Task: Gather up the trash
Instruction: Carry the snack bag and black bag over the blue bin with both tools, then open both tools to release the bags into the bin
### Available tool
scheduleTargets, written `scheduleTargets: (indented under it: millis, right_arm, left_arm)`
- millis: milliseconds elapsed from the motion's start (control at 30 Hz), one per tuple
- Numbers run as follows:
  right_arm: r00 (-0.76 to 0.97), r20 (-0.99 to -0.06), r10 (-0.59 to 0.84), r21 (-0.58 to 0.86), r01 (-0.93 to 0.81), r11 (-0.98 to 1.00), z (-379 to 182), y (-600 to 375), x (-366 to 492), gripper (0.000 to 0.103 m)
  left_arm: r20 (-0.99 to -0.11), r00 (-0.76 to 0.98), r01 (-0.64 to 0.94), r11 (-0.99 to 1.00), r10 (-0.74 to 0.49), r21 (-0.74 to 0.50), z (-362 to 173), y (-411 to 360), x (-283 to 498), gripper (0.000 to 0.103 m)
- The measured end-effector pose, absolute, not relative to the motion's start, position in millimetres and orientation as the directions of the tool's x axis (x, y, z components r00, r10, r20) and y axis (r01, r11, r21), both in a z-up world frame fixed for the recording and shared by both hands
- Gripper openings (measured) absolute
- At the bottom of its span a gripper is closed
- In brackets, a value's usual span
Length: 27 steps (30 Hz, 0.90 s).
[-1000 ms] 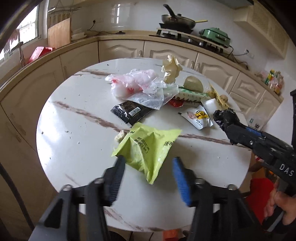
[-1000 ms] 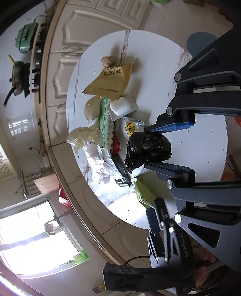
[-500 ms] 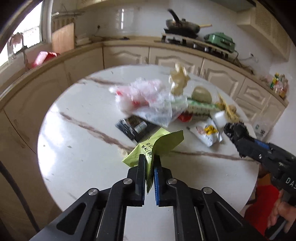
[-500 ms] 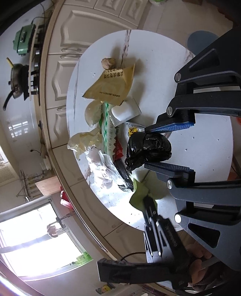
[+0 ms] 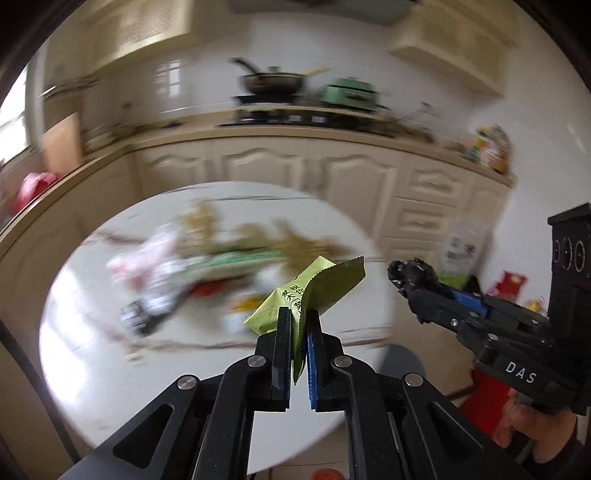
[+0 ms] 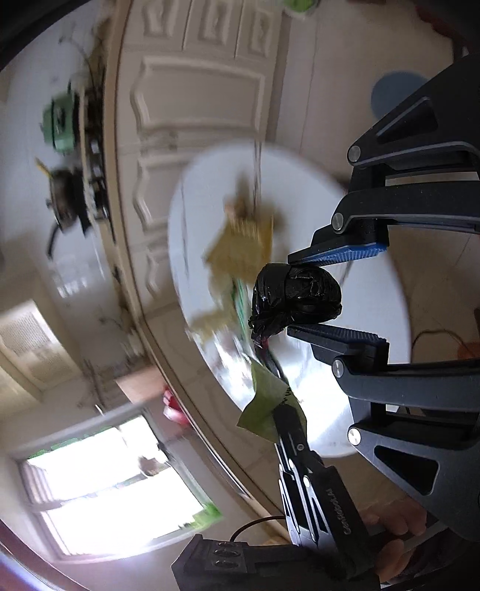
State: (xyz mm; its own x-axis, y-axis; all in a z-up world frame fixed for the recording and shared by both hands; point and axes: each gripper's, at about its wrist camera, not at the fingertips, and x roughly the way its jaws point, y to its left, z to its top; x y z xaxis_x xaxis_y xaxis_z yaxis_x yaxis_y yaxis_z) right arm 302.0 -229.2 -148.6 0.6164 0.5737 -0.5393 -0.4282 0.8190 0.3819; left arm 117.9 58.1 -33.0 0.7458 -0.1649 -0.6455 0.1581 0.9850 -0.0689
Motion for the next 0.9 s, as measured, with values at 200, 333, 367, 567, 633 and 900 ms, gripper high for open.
scheduleTargets:
  millis: [200,333,367,567,633,900]
  right_arm:
    - [0.689,-0.586,0.426,0.382,-0.229,0.895,-171.7,-338.9,288.4,0.029]
    - [0.679,-0.644,0.351,0.388,-0.106,0.916,-206.3,-391.1,294.3,0.029]
    - [0.668,-0.664,0.336,0.391,-0.073,0.917,-219.7,-403.7,299.1,0.029]
    - [0.617,-0.728,0.299,0.415,0.050,0.908,-289.8,-446.6,332.4,0.036]
    - [0.596,-0.745,0.300,0.421,0.071,0.904,-312.5,-453.8,343.2,0.037]
    - [0.534,-0.794,0.289,0.424,0.145,0.894,-373.4,-473.9,357.2,0.046]
  left_arm:
    - [-0.691,0.651,0.354,0.931,-0.313,-0.087,-50.4,-56.7,157.5,0.004]
    - [-0.749,0.557,0.437,0.894,-0.359,-0.104,-86.5,-116.1,188.6,0.004]
    - [-0.759,0.542,0.446,0.889,-0.361,-0.104,-94.3,-125.8,196.0,0.004]
    - [-0.840,0.428,0.475,0.874,-0.333,-0.104,-154.0,-170.9,261.6,0.004]
    - [-0.859,0.400,0.472,0.875,-0.321,-0.107,-172.1,-179.4,286.4,0.004]
    - [-0.908,0.288,0.472,0.870,-0.306,-0.143,-243.1,-229.6,373.2,0.004]
